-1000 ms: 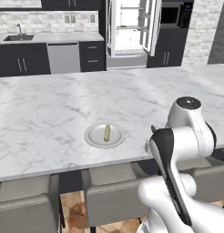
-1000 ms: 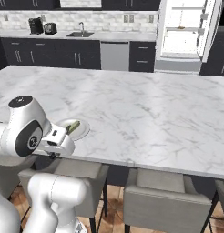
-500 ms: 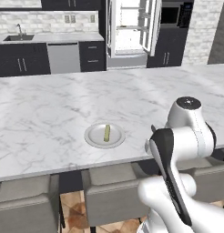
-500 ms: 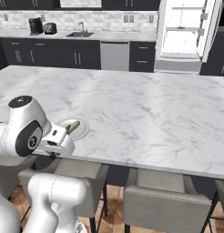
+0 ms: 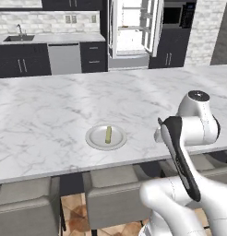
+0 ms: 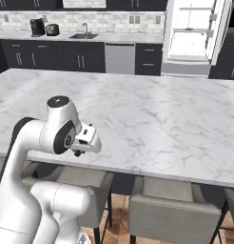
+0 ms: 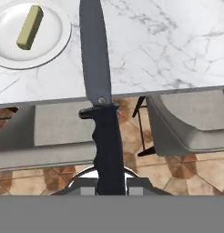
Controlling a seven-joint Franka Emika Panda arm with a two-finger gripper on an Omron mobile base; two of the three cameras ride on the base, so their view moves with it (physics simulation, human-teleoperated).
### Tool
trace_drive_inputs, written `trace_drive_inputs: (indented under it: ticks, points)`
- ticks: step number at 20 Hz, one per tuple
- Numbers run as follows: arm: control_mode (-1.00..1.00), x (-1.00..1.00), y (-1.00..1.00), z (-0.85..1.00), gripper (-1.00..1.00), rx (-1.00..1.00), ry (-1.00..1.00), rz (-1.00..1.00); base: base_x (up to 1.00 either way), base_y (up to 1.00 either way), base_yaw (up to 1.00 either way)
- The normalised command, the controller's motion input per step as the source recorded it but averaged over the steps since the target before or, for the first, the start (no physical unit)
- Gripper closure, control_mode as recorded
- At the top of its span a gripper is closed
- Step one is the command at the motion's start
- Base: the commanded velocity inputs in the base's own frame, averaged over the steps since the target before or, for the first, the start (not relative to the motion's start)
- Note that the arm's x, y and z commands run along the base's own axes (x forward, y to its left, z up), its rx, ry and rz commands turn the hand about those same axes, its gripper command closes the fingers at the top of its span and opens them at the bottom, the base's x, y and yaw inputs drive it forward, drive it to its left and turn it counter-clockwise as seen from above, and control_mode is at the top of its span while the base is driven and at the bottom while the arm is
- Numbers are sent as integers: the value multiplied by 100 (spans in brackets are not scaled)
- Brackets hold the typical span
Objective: Retrieve the butter from the fridge and place it on a plate on the dining table. Then retrieve the butter knife by the fridge and place it near the plate.
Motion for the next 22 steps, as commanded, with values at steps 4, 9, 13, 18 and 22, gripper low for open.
trace_drive_inputs:
  ticks: [4,9,13,18,22]
  points:
    - [-100,100,-16,-9,100,3,5,0,0,0,0]
    - [-100,100,-28,-48,100,6,0,0,0,0,0]
    - [-100,100,-5,-82,100,-2,0,0,0,0,0]
    - [-100,98,0,-84,100,-8,0,0,0,0,0]
    - [-100,83,0,-44,100,-2,0,0,0,0,0]
